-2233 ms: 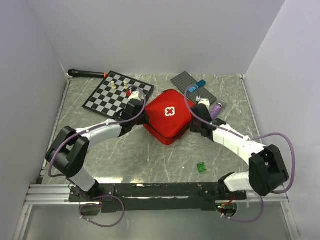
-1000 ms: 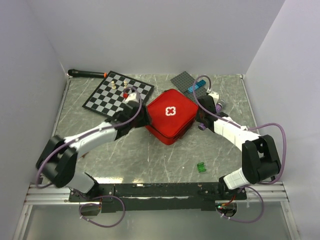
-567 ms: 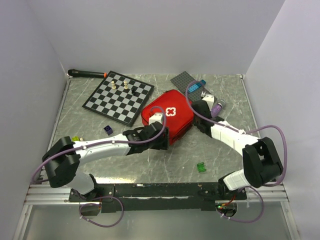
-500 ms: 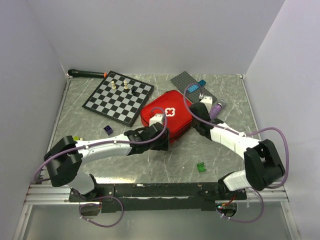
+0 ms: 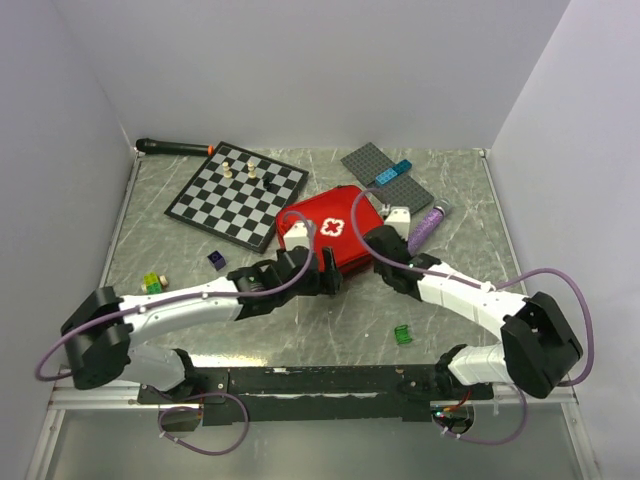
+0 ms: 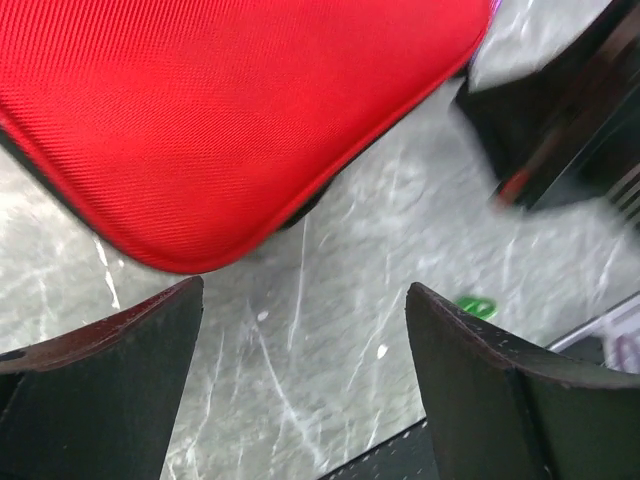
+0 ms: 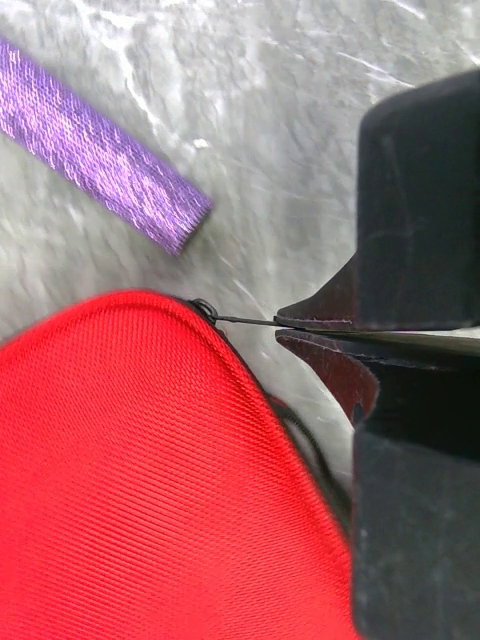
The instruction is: Organize the medicine kit
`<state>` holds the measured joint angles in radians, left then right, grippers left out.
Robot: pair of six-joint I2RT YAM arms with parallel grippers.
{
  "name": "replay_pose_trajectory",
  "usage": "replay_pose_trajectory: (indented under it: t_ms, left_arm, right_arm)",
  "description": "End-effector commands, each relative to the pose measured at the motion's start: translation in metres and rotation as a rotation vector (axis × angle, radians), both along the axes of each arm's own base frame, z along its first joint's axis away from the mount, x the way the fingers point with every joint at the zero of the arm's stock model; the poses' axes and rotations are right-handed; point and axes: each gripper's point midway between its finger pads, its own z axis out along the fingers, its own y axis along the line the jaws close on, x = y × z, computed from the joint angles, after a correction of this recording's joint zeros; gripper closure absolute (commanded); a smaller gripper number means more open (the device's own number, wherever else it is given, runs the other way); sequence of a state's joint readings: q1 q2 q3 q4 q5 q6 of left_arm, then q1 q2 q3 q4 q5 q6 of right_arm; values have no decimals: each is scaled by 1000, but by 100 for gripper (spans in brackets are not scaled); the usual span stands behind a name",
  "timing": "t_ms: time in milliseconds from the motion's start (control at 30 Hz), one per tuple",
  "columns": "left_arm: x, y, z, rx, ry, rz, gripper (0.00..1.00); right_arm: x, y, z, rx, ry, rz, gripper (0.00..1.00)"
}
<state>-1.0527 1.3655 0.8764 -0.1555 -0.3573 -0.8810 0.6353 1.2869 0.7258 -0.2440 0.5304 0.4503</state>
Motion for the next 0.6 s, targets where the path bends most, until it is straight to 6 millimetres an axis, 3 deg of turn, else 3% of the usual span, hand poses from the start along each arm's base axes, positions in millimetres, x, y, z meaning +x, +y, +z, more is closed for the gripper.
replay_pose_trajectory:
  t_ms: [0,167,267,433,500,567]
  left_arm:
    - [9,29,14,-9,-67,126,12]
    - [-2,87,-6,-31,-43,260,8]
    - [-16,104,-11,-121,-23,276,8]
    - [-37,71,-3,-360,30,132,7]
    - [-34,55,-2,-342,48,110,6]
    - [-27,38,-16,-275,77,106,5]
  right_arm:
    - [-10,31,24,8,-59,80,100]
    - [-29,62,26,-5,-67,172,100]
    - [-39,81,24,-20,-59,220,100]
    - [-47,87,11,-46,-36,247,100]
    - [-47,85,12,-46,-41,247,100]
    - [-48,84,13,-39,-47,250,100]
